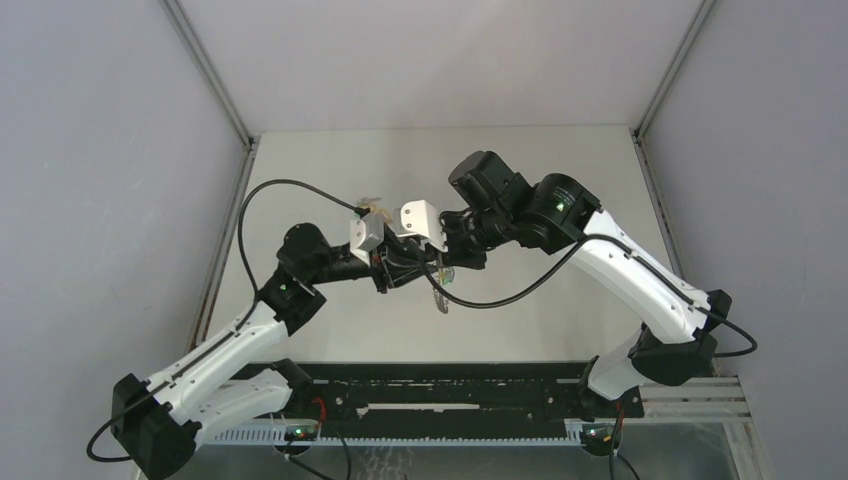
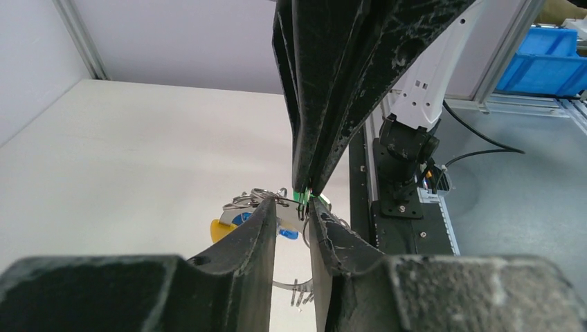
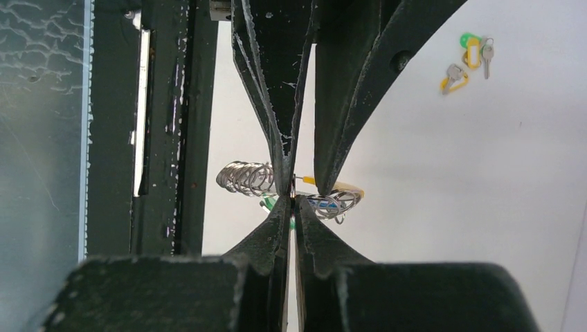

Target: Put the keys on the keyring

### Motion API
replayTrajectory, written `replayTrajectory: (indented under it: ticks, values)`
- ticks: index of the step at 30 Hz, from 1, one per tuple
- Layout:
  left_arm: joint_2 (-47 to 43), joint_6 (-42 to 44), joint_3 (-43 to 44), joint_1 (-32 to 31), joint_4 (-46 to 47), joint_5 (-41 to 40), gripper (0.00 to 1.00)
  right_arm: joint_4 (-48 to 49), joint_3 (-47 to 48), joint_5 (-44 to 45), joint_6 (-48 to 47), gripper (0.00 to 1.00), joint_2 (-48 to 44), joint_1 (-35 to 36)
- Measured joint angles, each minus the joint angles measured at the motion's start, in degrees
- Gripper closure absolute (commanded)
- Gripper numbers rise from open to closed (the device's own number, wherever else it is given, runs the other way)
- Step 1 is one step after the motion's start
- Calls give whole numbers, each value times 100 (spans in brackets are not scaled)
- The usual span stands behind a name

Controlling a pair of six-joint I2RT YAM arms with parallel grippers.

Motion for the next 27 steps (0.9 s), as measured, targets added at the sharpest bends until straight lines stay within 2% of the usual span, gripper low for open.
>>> replayTrajectory:
  ticks: [6,7,8,12,18,23,27]
  values:
    - [24,-42,0,-15,17,46,99,2,0,109,-2,100,39,22]
    - [24,-39,0,-22,17,74,100,7,0,129,-2,100,39,22]
    - [24,-44,0,-31,15,74,100,13,0,146,0,99,39,24]
    - [-31,-31,0,-31,-20,-57,100,173,-94,232,35,83,-22,28]
    - [-337,-48,-70,-31,87,-501,100,1023,-1215,468,138,70,-920,59]
    - [-555,-153,-337,-31,398,-791,100,2074,-2409,664,214,67,-2094,59]
    - [-555,-280,-450,-31,608,-907,100,2865,-2970,717,256,68,-2610,57]
